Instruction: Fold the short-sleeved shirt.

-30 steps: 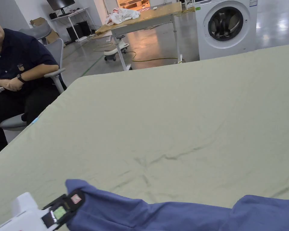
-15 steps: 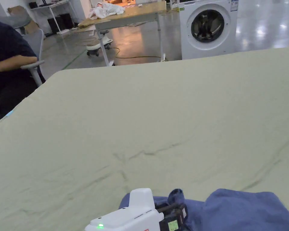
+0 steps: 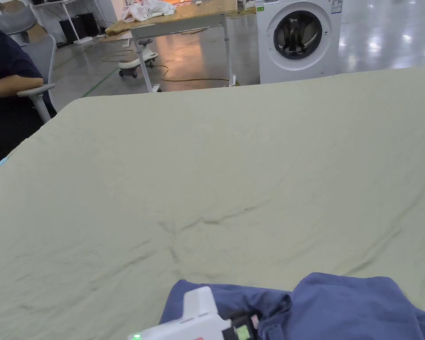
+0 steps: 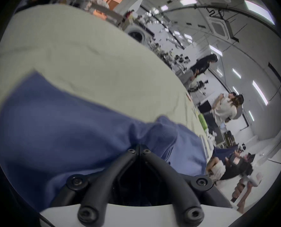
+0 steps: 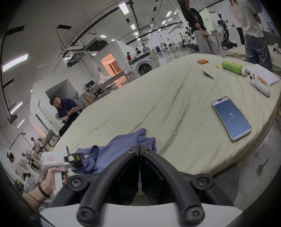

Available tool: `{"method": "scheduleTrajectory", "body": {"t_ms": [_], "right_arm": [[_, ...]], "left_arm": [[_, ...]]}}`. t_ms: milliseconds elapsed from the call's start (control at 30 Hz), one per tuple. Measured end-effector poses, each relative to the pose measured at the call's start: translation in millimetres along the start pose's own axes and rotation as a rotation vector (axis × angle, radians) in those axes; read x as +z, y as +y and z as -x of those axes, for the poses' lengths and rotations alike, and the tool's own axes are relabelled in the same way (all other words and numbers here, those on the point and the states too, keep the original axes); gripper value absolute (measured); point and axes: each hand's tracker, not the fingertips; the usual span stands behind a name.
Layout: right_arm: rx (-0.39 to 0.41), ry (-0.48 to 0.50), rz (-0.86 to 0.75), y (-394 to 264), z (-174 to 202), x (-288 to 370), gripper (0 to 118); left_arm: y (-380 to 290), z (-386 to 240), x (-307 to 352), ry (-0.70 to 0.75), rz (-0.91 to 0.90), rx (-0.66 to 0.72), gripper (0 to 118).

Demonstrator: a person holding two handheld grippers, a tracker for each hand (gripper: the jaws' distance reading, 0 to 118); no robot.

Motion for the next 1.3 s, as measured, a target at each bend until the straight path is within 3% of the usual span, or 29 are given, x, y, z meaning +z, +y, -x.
{"method": "scheduleTrajectory", "body": {"t_ms": [100, 200, 267, 333, 400, 467, 567, 667, 767, 800, 833, 867, 900, 933, 1000, 1133, 1233, 1267, 1300], "right_arm": [[0.028, -0.007, -0.004, 0, 5, 4, 0], [0.004, 0.0, 0.002, -1, 3, 1, 0], [-0.01, 0.002, 0.013, -2, 2, -4, 0], [0.002, -0.009, 0.014, -2, 4, -4, 0], [0.001, 0.002, 0.017, -2, 4, -5, 0], [-0.006, 0.011, 0.022, -3, 3, -9, 0], [-0.015, 0.02, 0.029, -5, 4, -14, 0], [-0.015, 0.028, 0.033, -5, 6, -15, 0], [-0.009, 0.028, 0.039, -5, 9, -16, 0], [-0.008, 0.027, 0.041, -5, 9, -16, 0], [-0.008, 0.024, 0.042, -5, 9, -16, 0], [-0.008, 0.023, 0.041, -5, 10, -15, 0], [-0.007, 0.02, 0.041, -5, 10, -14, 0], [-0.006, 0.016, 0.039, -5, 10, -13, 0], [-0.005, 0.011, 0.04, -4, 10, -11, 0], [-0.003, 0.0, 0.041, 0, 6, -10, 0], [-0.017, 0.006, 0.039, 1, 2, -14, 0], [-0.025, 0.012, 0.039, 1, 2, -17, 0], [-0.029, 0.016, 0.039, 0, 1, -19, 0]], "left_arm": [[-5, -11, -7, 0.069, -0.048, -0.115, 1], [2, -4, 3, 0.042, -0.03, -0.091, 1], [7, 1, 18, 0.046, -0.029, -0.065, 8], [14, 10, 47, 0.044, -0.09, -0.036, 39], [22, 23, 76, 0.027, -0.185, -0.004, 77], [28, 42, 103, 0.077, -0.258, 0.05, 87], [29, 82, 122, 0.183, -0.335, 0.23, 86], [26, 117, 112, 0.083, -0.327, 0.37, 81], [20, 131, 85, -0.165, -0.281, 0.501, 65], [16, 132, 75, -0.21, -0.274, 0.563, 47], [13, 134, 69, -0.206, -0.273, 0.59, 40], [13, 111, 78, -0.165, -0.28, 0.566, 32], [10, 105, 81, -0.097, -0.269, 0.547, 16], [8, 104, 82, -0.101, -0.292, 0.55, 11], [9, 92, 88, -0.162, -0.329, 0.586, 9], [21, 78, 129, -0.145, -0.429, 0.525, 8], [43, 63, 179, -0.011, -0.49, 0.38, 8], [50, 97, 191, 0.043, -0.507, 0.323, 8], [58, 91, 203, 0.098, -0.506, 0.268, 8]]}}
